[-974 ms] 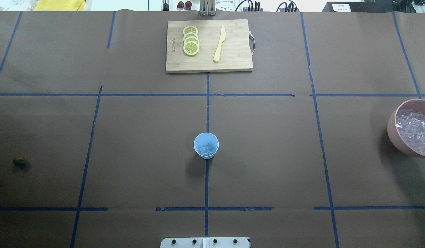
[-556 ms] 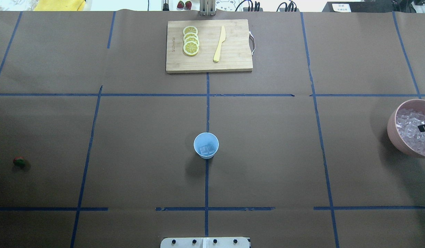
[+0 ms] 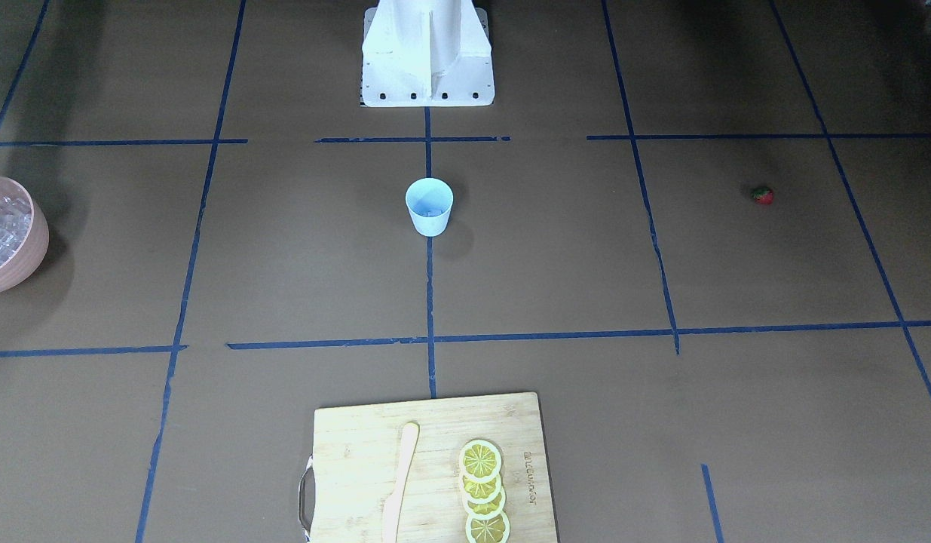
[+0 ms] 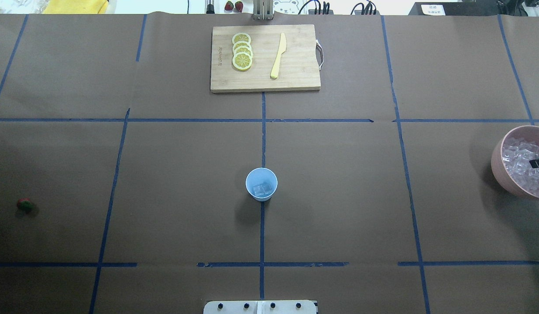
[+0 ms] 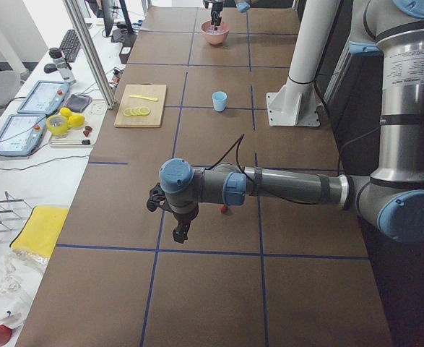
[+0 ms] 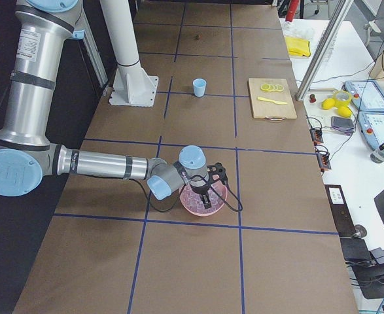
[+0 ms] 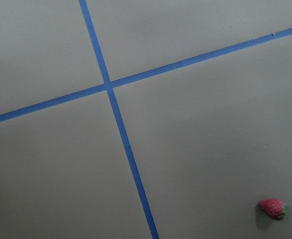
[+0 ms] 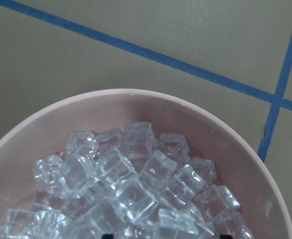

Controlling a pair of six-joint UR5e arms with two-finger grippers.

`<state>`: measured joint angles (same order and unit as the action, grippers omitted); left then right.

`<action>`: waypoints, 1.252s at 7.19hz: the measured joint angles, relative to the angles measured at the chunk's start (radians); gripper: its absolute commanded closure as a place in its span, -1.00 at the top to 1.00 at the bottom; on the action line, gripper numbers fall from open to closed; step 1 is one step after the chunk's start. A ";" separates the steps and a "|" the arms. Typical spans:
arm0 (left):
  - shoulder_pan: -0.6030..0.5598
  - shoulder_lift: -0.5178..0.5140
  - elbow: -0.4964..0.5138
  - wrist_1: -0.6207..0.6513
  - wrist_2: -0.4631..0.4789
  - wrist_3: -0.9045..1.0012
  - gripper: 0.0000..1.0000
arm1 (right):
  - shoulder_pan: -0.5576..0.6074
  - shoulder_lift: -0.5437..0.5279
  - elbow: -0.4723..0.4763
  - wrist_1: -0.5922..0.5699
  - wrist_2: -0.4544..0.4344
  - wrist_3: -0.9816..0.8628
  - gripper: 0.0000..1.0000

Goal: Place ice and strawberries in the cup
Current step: 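Lower the right gripper into the bowl of ice cubes, then grasp a third ice cube with the right gripper and lift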

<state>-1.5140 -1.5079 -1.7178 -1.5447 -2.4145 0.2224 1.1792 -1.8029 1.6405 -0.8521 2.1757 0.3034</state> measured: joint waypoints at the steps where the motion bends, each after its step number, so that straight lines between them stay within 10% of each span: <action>1: 0.000 0.000 0.000 0.000 0.000 0.000 1.00 | 0.000 0.002 0.000 0.000 -0.001 -0.002 -0.34; 3: 0.000 0.000 0.000 0.000 0.000 0.000 1.00 | 0.001 0.003 0.001 0.001 -0.002 -0.007 -0.88; 9: 0.000 0.000 0.000 0.000 0.000 -0.001 1.00 | 0.066 0.001 0.109 -0.046 0.048 -0.009 -1.00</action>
<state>-1.5140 -1.5079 -1.7181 -1.5447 -2.4146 0.2214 1.2456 -1.8015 1.7497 -0.8981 2.2238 0.2948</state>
